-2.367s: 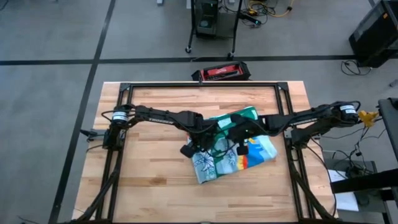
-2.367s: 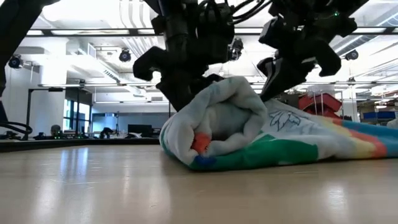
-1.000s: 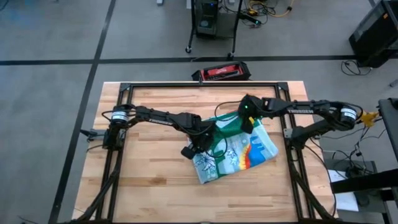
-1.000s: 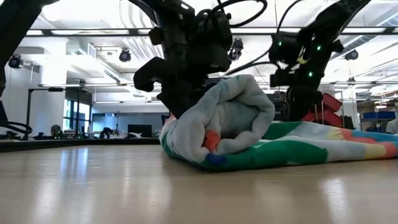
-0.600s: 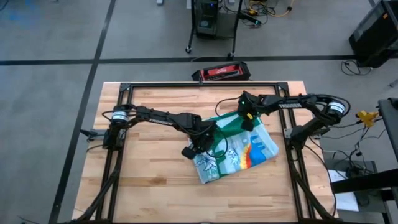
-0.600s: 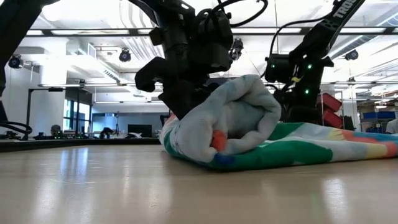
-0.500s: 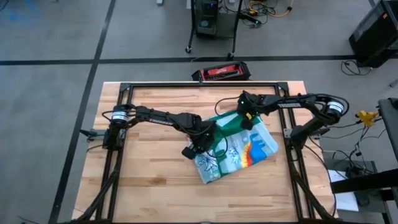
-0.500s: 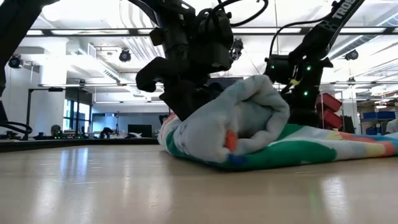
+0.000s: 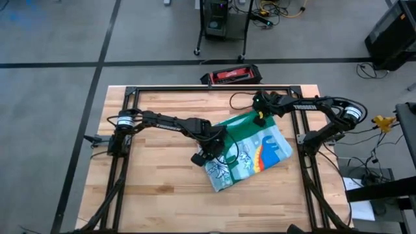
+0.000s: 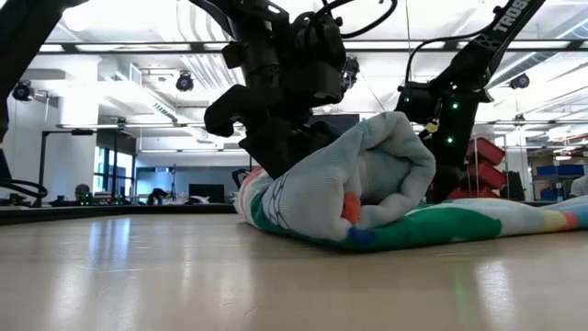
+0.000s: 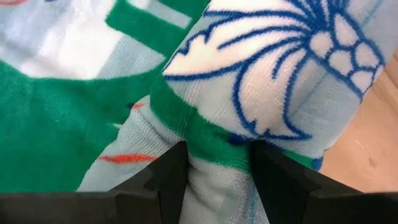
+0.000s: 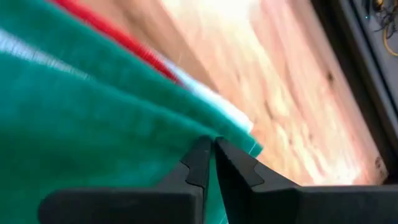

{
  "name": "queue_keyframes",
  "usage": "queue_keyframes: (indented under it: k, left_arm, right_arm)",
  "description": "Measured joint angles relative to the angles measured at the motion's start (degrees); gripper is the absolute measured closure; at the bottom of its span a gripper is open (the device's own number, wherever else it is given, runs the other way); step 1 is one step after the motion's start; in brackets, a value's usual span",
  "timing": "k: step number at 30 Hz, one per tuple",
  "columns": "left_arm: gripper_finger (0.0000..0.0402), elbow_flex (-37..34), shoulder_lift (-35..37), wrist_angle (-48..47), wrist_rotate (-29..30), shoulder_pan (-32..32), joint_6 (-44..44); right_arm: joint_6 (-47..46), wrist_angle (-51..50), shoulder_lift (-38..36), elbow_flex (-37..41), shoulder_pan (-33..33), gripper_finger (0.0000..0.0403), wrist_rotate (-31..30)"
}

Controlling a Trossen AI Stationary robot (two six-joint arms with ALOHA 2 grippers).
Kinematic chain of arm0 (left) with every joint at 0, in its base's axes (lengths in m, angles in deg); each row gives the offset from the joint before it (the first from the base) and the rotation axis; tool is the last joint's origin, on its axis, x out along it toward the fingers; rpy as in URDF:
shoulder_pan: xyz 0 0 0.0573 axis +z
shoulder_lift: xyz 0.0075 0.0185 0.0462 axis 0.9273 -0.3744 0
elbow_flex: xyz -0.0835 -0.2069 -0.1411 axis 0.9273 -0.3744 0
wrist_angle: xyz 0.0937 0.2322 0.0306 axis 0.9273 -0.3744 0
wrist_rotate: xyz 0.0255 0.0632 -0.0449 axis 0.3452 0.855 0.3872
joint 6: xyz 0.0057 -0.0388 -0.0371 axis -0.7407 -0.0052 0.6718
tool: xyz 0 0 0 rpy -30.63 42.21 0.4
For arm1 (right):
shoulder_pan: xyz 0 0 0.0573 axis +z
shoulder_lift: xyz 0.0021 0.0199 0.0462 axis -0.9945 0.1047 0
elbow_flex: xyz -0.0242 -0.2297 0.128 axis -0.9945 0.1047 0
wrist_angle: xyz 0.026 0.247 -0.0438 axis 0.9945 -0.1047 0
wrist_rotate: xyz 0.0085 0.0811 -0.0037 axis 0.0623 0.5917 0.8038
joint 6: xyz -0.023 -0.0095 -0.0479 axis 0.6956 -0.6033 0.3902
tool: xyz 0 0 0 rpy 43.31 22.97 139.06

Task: Roll towel
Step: Roll the multi-color dinosaur print towel

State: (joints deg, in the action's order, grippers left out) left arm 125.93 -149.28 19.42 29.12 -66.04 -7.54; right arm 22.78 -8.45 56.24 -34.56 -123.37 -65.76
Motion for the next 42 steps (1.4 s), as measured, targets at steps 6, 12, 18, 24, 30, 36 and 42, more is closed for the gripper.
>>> queue_keyframes:
  k: [6, 12, 18, 24, 30, 36, 42]
  left_arm:
    - [0.0244, 0.0, 0.0, 0.1, 0.0, 0.0, 0.4]
    - [0.0244, 0.0, 0.0, 0.5, -0.1, 0.0, 0.4]
    - [0.0244, 0.0, 0.0, 1.4, -0.1, 0.0, 0.4]
    - [0.0244, 0.0, 0.0, 1.4, -0.2, 0.0, 0.6]
    - [0.0244, 0.0, 0.0, 2.3, 0.3, 0.1, 0.6]
    - [0.0244, 0.0, 0.0, 2.4, 0.2, 0.0, 0.8]
    - [0.0244, 0.0, 0.0, 2.6, 0.6, 0.0, 1.7]
  right_arm:
    - [0.7, 2.1, -1.3, 0.0, -0.3, 0.0389, 1.1]
    - [0.4, 2.9, -4.3, 0.0, 0.4, 0.039, 23.8]
    - [0.4, 4.1, 0.9, -0.1, 1.1, 0.0401, 29.2]
    - [1.8, 8.0, 5.9, -0.3, 1.1, 0.0402, 29.9]
    - [1.1, 11.9, 5.1, -0.1, 0.2, 0.0403, 20.2]
    - [0.3, 11.2, 4.5, -0.1, -2.1, 0.0403, 7.3]
    - [1.5, 11.1, 2.6, 0.0, -0.6, 0.0403, 8.4]
